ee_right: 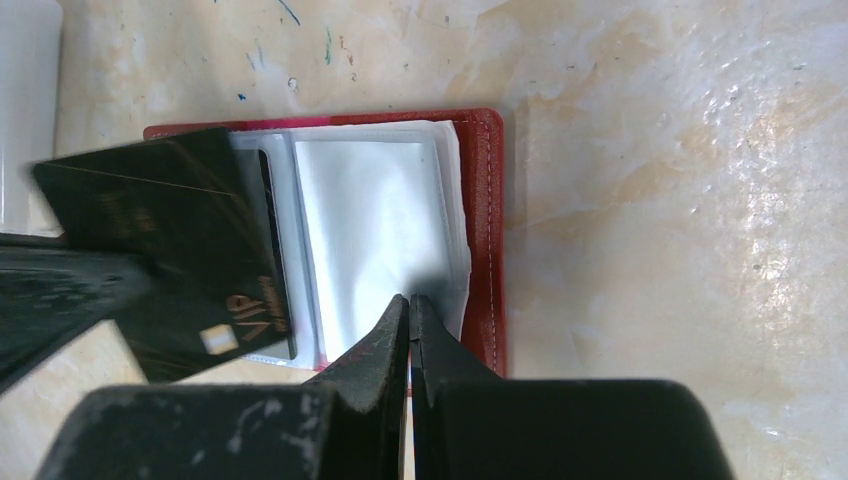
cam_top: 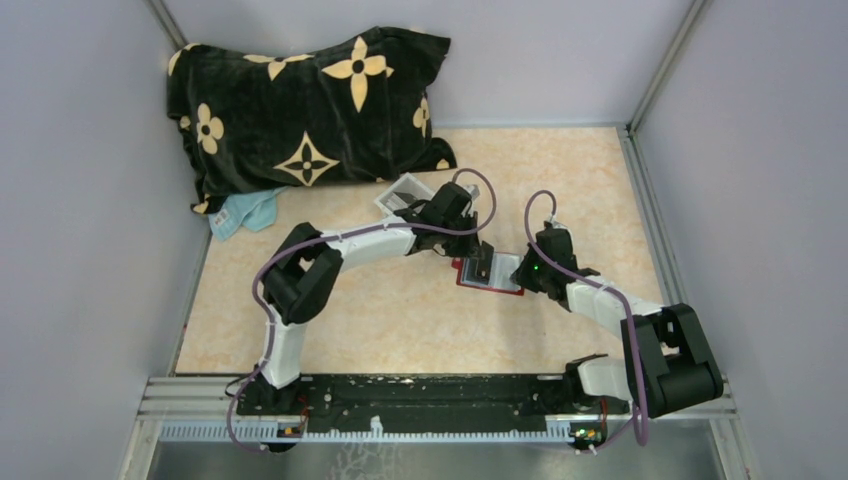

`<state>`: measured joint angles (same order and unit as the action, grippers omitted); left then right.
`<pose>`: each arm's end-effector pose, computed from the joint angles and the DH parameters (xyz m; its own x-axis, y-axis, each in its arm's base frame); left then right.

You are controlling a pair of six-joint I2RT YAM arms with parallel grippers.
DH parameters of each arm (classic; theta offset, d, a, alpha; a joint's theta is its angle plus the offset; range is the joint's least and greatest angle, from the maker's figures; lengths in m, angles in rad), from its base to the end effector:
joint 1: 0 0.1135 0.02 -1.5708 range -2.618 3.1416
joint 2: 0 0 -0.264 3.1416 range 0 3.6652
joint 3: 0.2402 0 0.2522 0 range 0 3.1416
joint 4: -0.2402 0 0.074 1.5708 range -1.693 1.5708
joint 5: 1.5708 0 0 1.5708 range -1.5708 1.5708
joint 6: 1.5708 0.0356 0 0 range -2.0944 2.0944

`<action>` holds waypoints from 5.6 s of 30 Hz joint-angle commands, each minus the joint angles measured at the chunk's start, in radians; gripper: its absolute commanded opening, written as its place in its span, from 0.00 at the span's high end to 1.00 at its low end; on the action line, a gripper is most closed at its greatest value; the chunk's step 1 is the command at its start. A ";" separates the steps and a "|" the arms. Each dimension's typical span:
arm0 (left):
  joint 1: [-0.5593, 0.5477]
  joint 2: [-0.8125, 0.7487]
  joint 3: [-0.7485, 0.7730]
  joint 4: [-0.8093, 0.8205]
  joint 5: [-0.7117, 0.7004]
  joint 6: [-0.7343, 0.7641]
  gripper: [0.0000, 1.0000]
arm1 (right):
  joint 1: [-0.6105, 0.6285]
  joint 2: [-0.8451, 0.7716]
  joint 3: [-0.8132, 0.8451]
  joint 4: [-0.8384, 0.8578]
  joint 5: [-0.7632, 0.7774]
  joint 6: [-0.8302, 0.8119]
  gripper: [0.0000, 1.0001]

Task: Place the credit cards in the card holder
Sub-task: Insert the credit card into the card holder.

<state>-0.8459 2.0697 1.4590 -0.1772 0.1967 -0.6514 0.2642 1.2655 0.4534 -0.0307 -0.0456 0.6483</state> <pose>0.2986 -0.3476 0.1768 -0.8743 0.0903 -0.4769 0.3715 0.7568 -0.5378 0.2174 0.0605 0.1470 -0.7496 0.4221 -0.5098 0.2039 0.8800 0.4289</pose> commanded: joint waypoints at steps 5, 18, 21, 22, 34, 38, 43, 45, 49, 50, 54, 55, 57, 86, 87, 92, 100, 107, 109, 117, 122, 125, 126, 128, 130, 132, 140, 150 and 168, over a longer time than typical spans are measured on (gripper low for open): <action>0.039 -0.220 -0.122 -0.001 -0.146 0.050 1.00 | -0.007 -0.009 0.029 -0.060 -0.001 -0.051 1.00; 0.162 -0.264 -0.373 0.219 0.121 -0.057 1.00 | -0.007 0.001 0.024 -0.053 -0.011 -0.048 1.00; 0.172 -0.257 -0.390 0.273 0.168 -0.080 1.00 | -0.006 0.001 0.020 -0.050 -0.013 -0.047 1.00; 0.174 -0.257 -0.393 0.288 0.181 -0.085 1.00 | -0.006 0.003 0.019 -0.050 -0.012 -0.047 1.00; 0.182 -0.244 -0.398 0.314 0.228 -0.106 1.00 | -0.006 0.010 0.007 -0.036 -0.013 -0.048 1.00; 0.182 -0.233 -0.394 0.315 0.224 -0.103 1.00 | -0.007 0.009 0.008 -0.036 -0.012 -0.046 1.00; 0.180 -0.216 -0.387 0.308 0.213 -0.092 1.00 | -0.007 0.009 0.006 -0.033 -0.013 -0.045 1.00; 0.180 -0.214 -0.388 0.306 0.206 -0.088 1.00 | -0.006 0.011 0.006 -0.031 -0.015 -0.044 1.00; 0.177 -0.210 -0.387 0.302 0.194 -0.080 1.00 | -0.007 0.015 0.006 -0.027 -0.017 -0.043 1.00; 0.176 -0.209 -0.386 0.301 0.191 -0.078 1.00 | -0.006 0.015 0.007 -0.027 -0.017 -0.043 1.00; 0.169 -0.198 -0.376 0.291 0.180 -0.067 1.00 | -0.007 0.017 0.003 -0.025 -0.018 -0.043 1.00; 0.168 -0.196 -0.375 0.289 0.177 -0.066 1.00 | -0.007 0.017 0.002 -0.023 -0.017 -0.041 1.00; 0.164 -0.192 -0.372 0.287 0.173 -0.064 1.00 | -0.007 0.019 0.003 -0.024 -0.018 -0.042 1.00; 0.157 -0.168 -0.328 0.272 0.193 -0.073 1.00 | -0.007 0.043 0.010 -0.013 -0.019 -0.044 1.00; 0.157 -0.168 -0.331 0.273 0.193 -0.074 1.00 | -0.006 0.043 0.010 -0.012 -0.019 -0.044 1.00; 0.157 -0.168 -0.336 0.287 0.199 -0.088 1.00 | -0.006 0.043 0.007 -0.010 -0.021 -0.044 1.00; 0.152 -0.157 -0.335 0.318 0.217 -0.119 1.00 | -0.008 0.043 0.001 -0.006 -0.024 -0.042 1.00; 0.143 -0.148 -0.333 0.325 0.216 -0.126 1.00 | -0.007 0.044 0.000 -0.005 -0.024 -0.039 1.00; 0.142 -0.147 -0.333 0.326 0.215 -0.129 1.00 | -0.006 0.043 0.000 -0.004 -0.025 -0.038 1.00; 0.136 -0.138 -0.335 0.345 0.219 -0.149 1.00 | -0.006 0.042 -0.002 -0.003 -0.023 -0.037 1.00; 0.128 -0.124 -0.326 0.355 0.222 -0.161 1.00 | -0.007 0.042 -0.002 -0.002 -0.024 -0.031 1.00; 0.121 -0.119 -0.329 0.361 0.220 -0.168 1.00 | -0.007 0.043 0.000 -0.003 -0.025 -0.029 1.00; 0.120 -0.117 -0.331 0.363 0.220 -0.170 1.00 | -0.006 0.044 -0.001 -0.003 -0.024 -0.030 1.00; 0.117 -0.118 -0.334 0.368 0.222 -0.175 1.00 | -0.006 0.046 -0.001 -0.002 -0.023 -0.028 1.00; 0.116 -0.122 -0.342 0.379 0.221 -0.184 1.00 | -0.007 0.049 -0.001 -0.003 -0.023 -0.027 1.00; 0.115 -0.126 -0.353 0.395 0.223 -0.196 1.00 | -0.007 0.052 -0.002 0.000 -0.023 -0.027 1.00; 0.106 -0.159 -0.421 0.425 0.172 -0.263 1.00 | -0.007 0.048 -0.001 -0.002 -0.024 -0.024 1.00; 0.081 -0.207 -0.550 0.503 0.065 -0.383 1.00 | -0.006 0.048 0.002 -0.006 -0.025 -0.024 1.00; 0.023 -0.239 -0.580 0.496 -0.098 -0.463 1.00 | -0.007 0.051 -0.002 0.000 -0.030 -0.021 1.00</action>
<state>-0.8036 1.8385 0.8864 0.3351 0.1509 -1.1019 0.2588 1.2861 0.4603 -0.0093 -0.0776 0.6296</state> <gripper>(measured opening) 0.006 0.004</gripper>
